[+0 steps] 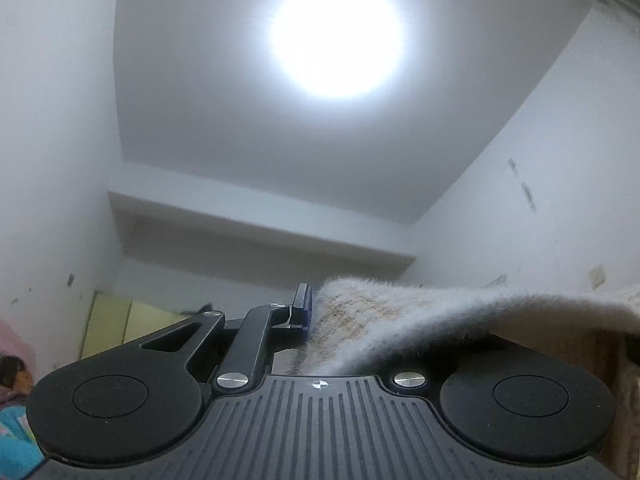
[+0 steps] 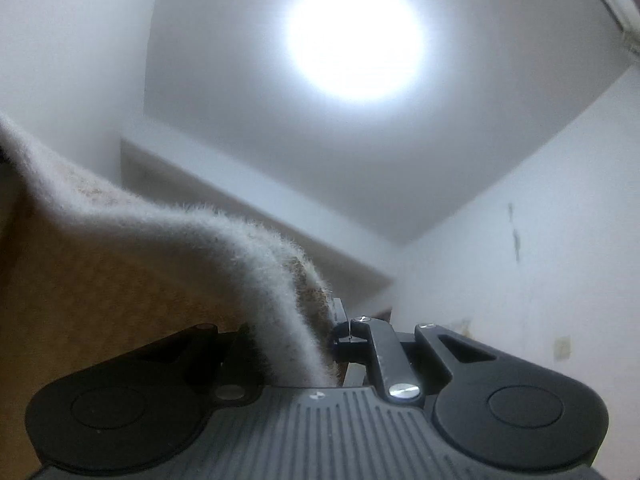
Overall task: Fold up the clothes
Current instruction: 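Raise the cardigan high with both tools and shake it out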
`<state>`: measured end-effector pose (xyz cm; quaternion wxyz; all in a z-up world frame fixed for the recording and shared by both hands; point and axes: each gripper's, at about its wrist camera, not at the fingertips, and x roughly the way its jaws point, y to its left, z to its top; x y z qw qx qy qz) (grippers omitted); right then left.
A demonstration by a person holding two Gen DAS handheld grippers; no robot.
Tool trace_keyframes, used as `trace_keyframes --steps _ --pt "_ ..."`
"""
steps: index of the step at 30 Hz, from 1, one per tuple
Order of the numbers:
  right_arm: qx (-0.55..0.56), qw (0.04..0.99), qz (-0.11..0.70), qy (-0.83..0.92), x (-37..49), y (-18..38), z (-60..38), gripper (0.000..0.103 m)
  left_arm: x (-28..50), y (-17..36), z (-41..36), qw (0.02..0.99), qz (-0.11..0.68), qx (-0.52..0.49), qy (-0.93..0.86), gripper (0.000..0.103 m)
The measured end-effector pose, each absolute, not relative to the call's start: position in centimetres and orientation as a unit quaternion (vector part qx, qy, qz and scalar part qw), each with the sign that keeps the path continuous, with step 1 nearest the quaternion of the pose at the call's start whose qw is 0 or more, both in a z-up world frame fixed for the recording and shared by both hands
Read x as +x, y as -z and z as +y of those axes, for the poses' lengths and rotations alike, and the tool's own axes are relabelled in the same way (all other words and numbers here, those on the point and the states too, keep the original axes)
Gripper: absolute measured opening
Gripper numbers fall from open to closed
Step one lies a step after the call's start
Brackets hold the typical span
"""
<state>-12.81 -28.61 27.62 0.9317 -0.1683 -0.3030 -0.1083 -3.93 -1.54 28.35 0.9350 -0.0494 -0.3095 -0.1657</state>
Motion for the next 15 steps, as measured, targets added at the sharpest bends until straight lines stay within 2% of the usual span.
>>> trace_keyframes --steps 5,9,15 --pt "-0.167 0.907 -0.368 0.116 -17.0 -30.2 -27.8 0.013 -6.7 -30.7 -0.6 0.915 -0.356 -0.056 0.179 0.013" --pt "-0.181 0.886 -0.402 0.142 -18.9 -30.8 -26.9 0.013 -7.6 -31.2 -0.5 0.909 -0.359 -0.064 0.202 0.014" --pt "-0.184 0.9 -0.373 0.132 -16.5 -28.5 -26.8 0.013 -5.3 -28.6 -1.5 0.918 -0.317 -0.073 0.228 0.015"
